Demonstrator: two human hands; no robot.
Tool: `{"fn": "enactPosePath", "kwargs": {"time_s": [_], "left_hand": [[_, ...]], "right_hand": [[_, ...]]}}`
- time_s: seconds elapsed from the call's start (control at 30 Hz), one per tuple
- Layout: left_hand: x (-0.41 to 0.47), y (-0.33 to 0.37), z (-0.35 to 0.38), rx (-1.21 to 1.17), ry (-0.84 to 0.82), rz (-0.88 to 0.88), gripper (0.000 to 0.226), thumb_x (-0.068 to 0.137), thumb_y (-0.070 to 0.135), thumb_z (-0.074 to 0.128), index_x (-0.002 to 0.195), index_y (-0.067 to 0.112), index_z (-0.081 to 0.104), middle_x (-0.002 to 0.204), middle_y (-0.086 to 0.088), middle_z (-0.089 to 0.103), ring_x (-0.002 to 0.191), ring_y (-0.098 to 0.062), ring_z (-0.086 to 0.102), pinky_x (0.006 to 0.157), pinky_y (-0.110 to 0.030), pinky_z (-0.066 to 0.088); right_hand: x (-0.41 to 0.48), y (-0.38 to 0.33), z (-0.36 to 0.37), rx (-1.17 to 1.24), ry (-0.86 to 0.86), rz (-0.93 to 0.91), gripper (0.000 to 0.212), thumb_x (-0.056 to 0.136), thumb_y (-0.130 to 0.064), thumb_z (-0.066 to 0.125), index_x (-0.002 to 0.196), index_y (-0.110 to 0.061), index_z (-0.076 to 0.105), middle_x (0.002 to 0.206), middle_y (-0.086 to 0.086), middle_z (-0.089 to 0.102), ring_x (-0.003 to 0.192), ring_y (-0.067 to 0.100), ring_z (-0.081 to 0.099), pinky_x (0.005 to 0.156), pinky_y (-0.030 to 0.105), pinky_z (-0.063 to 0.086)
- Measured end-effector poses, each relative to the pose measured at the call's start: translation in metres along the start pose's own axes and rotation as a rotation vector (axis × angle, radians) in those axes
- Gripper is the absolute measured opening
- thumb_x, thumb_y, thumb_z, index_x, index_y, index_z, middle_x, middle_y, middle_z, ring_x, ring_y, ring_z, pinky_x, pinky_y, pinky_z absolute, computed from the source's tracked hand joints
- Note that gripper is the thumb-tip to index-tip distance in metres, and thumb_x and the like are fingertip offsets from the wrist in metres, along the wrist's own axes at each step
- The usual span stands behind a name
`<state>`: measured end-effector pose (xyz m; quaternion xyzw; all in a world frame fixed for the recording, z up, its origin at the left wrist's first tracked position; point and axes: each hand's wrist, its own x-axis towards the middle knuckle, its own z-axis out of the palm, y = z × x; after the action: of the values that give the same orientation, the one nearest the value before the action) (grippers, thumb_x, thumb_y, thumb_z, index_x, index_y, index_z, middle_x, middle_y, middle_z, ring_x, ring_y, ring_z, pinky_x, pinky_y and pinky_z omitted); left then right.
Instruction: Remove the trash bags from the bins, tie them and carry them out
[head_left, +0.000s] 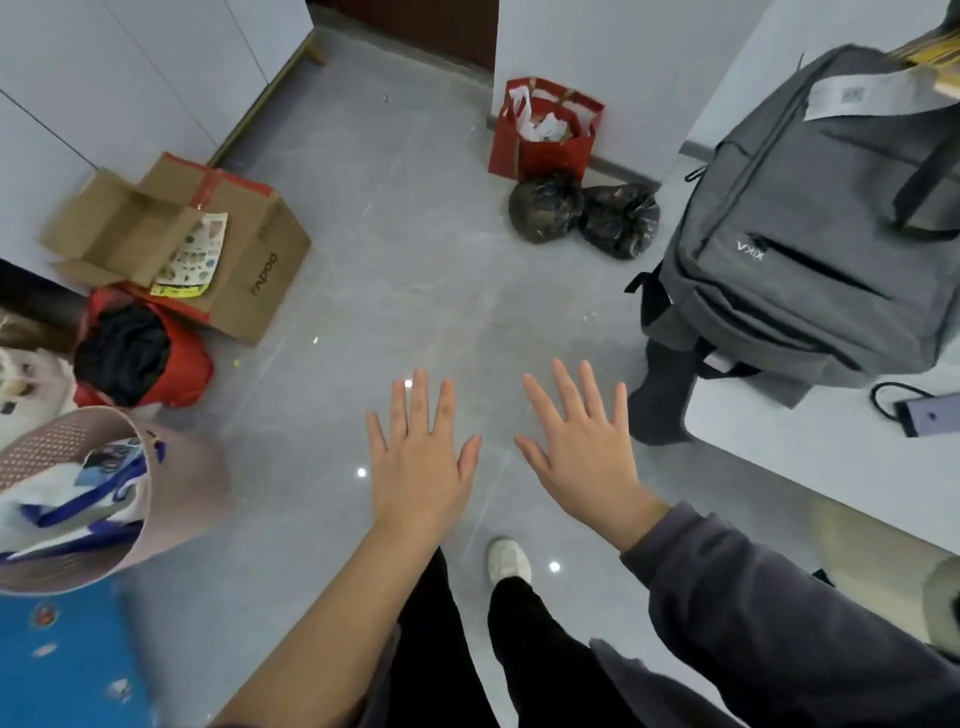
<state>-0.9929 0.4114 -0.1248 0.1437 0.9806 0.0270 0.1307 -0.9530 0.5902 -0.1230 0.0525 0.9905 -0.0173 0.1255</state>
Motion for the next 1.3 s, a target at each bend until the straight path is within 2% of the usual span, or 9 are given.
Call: {"fn": "enactPosePath", "kwargs": {"time_s": [0.2, 0.47, 0.63, 0.73, 0.8, 1.0, 1.3], "left_hand": [[-0.079, 0.064, 0.028, -0.019, -0.016, -0.022, 0.068, 0.092, 0.055, 0.021, 0.148, 0.018, 0.028, 0.156, -0.011, 0.024, 0.145, -0.032, 0.020, 0.111, -0.056, 0.025], [-0.161, 0.120, 0.071, 0.002, -0.001, -0.026, 0.068, 0.093, 0.054, 0.015, 0.150, 0.018, 0.022, 0.158, -0.010, 0.017, 0.146, -0.030, 0.014, 0.113, -0.055, 0.019], [-0.234, 0.160, 0.098, 0.015, 0.035, -0.028, 0.066, 0.095, 0.054, 0.020, 0.151, 0.018, 0.018, 0.159, -0.010, 0.014, 0.147, -0.030, 0.010, 0.115, -0.055, 0.015], [-0.290, 0.191, 0.104, -0.021, 0.002, -0.056, 0.066, 0.095, 0.054, 0.020, 0.150, 0.018, 0.019, 0.159, -0.010, 0.015, 0.147, -0.031, 0.011, 0.115, -0.056, 0.016], [-0.319, 0.215, 0.105, -0.044, -0.021, -0.080, 0.069, 0.093, 0.055, 0.016, 0.151, 0.019, 0.018, 0.159, -0.010, 0.014, 0.147, -0.030, 0.010, 0.115, -0.056, 0.017], [-0.364, 0.288, 0.118, -0.076, -0.026, -0.193, 0.071, 0.090, 0.056, 0.007, 0.152, 0.021, 0.010, 0.160, -0.008, 0.008, 0.148, -0.028, 0.004, 0.116, -0.052, 0.012], [-0.412, 0.431, 0.163, -0.090, 0.015, -0.364, 0.065, 0.095, 0.053, 0.026, 0.150, 0.018, 0.022, 0.157, -0.012, 0.020, 0.145, -0.032, 0.016, 0.112, -0.056, 0.022]], "right_hand": [[-0.075, 0.046, 0.020, 0.000, -0.027, -0.042, 0.065, 0.093, -0.057, 0.032, 0.149, -0.025, 0.027, 0.157, 0.012, 0.026, 0.145, 0.039, 0.017, 0.110, 0.065, 0.020], [-0.162, 0.096, 0.056, -0.016, 0.025, -0.072, 0.065, 0.093, -0.056, 0.033, 0.149, -0.025, 0.026, 0.157, 0.012, 0.024, 0.145, 0.038, 0.016, 0.111, 0.065, 0.018], [-0.244, 0.132, 0.081, -0.051, 0.035, -0.117, 0.065, 0.094, -0.057, 0.033, 0.150, -0.025, 0.025, 0.157, 0.012, 0.024, 0.145, 0.038, 0.015, 0.111, 0.065, 0.018], [-0.299, 0.153, 0.085, -0.047, 0.013, -0.138, 0.064, 0.095, -0.057, 0.030, 0.150, -0.025, 0.024, 0.157, 0.012, 0.025, 0.145, 0.039, 0.016, 0.111, 0.064, 0.019], [-0.327, 0.168, 0.085, -0.053, -0.005, -0.159, 0.065, 0.094, -0.057, 0.027, 0.150, -0.025, 0.024, 0.156, 0.012, 0.026, 0.144, 0.039, 0.018, 0.111, 0.064, 0.020], [-0.378, 0.231, 0.092, -0.046, -0.015, -0.226, 0.065, 0.093, -0.056, 0.035, 0.149, -0.025, 0.027, 0.156, 0.012, 0.026, 0.144, 0.039, 0.018, 0.111, 0.064, 0.020], [-0.415, 0.351, 0.115, -0.063, -0.043, -0.419, 0.064, 0.092, -0.055, 0.038, 0.148, -0.024, 0.031, 0.154, 0.014, 0.032, 0.143, 0.040, 0.022, 0.108, 0.064, 0.025]]}}
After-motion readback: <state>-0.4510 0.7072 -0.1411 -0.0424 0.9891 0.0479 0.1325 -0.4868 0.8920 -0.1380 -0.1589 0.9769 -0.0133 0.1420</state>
